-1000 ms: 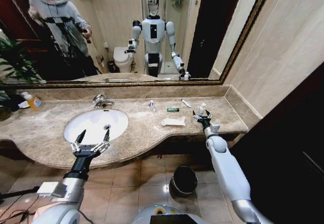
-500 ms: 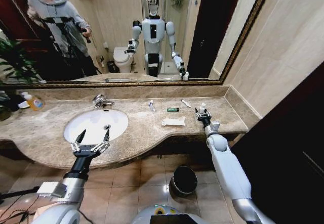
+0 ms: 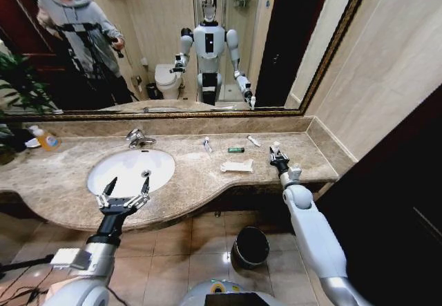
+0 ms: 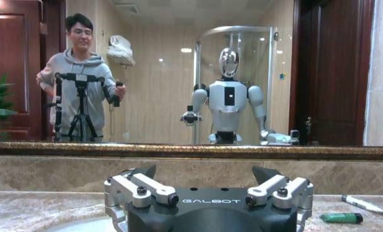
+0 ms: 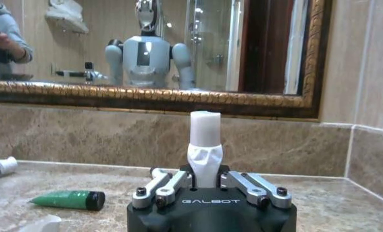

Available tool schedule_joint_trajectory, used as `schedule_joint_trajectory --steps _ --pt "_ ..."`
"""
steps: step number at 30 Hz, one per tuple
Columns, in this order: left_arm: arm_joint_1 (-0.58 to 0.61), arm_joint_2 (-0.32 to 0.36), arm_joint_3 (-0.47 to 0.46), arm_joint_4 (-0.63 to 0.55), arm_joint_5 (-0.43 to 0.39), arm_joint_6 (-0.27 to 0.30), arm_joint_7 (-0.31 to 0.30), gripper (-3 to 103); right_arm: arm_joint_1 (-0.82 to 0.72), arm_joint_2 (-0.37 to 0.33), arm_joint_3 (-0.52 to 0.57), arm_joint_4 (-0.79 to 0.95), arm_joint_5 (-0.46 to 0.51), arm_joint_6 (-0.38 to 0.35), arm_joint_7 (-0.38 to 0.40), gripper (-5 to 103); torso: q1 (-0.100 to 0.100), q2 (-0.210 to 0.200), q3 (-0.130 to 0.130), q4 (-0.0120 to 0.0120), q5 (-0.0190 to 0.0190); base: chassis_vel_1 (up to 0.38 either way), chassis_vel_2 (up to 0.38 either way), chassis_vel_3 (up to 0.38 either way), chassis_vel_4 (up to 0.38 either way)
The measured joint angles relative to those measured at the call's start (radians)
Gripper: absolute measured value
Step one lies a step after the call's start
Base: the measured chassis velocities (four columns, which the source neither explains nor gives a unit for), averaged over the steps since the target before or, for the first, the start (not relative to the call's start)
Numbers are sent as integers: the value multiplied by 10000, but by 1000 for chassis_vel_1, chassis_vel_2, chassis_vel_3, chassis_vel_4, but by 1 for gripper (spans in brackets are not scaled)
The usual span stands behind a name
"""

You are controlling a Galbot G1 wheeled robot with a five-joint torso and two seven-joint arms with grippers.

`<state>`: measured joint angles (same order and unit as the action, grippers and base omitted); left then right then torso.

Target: Pick up the trash from the sink and place it in the trash bin.

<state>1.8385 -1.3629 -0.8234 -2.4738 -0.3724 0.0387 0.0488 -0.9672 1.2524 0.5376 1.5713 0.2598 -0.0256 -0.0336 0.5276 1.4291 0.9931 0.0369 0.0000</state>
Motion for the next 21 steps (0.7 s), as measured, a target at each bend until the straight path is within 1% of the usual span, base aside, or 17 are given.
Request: schedule_joint_trajectory --steps 3,4,7,8,9,10,11,12,14,15,16,18,19,20,21 --pt "0 0 0 0 0 0 0 100 -790 -110 344 1082 230 -79 53 18 0 0 0 0 -2 0 0 0 0" --pt "0 0 0 0 0 0 0 100 -790 -110 344 1082 230 -79 53 18 0 0 0 0 -2 0 0 0 0" --pt "0 0 0 0 0 0 0 100 -2386 -82 806 2528 393 86 64 18 -1 1 -1 -3 -1 0 0 0 0" --pt "0 0 0 0 0 0 0 100 -2386 -82 806 2528 393 86 64 18 -1 1 -1 -3 -1 0 0 0 0" --pt "0 1 0 0 0 0 0 100 -2908 -29 919 2919 487 147 38 18 -1 0 -1 -1 1 0 0 0 0" --pt "0 1 0 0 0 0 0 100 -3820 68 1062 3526 804 217 13 18 -1 1 -2 -1 -1 0 0 0 0" --pt "0 1 0 0 0 0 0 100 -3820 68 1062 3526 804 217 13 18 -1 1 -2 -1 -1 0 0 0 0" --pt "0 0 0 0 0 0 0 100 -4411 154 1130 3872 1058 287 1 18 -1 1 -2 -2 -2 0 0 0 0" --pt "0 1 0 0 0 0 0 100 -5385 352 1209 4332 1324 574 -53 18 -2 1 -2 -3 -1 0 0 0 0" --pt "0 0 0 0 0 0 0 100 -6127 516 1228 4491 1347 1023 -108 18 -3 1 -3 -1 -5 0 0 0 0" --pt "0 0 0 0 0 0 0 100 -6127 516 1228 4491 1347 1023 -108 18 -3 1 -3 -1 -5 0 0 0 0" --pt "0 0 0 0 0 0 0 100 -7070 818 1187 4296 1087 1905 -137 18 -3 2 -3 -4 -4 0 0 0 0" --pt "0 0 0 0 0 0 0 100 -7313 912 1132 4024 877 2196 -150 18 -3 2 -3 -4 -5 0 0 0 0" --pt "0 0 0 0 0 0 0 100 -7313 912 1132 4024 877 2196 -150 18 -3 2 -3 -4 -5 0 0 0 0" --pt "0 0 0 0 0 0 0 100 -7453 1031 1053 3546 587 2514 -172 18 -3 2 -2 -4 -3 0 0 0 0"
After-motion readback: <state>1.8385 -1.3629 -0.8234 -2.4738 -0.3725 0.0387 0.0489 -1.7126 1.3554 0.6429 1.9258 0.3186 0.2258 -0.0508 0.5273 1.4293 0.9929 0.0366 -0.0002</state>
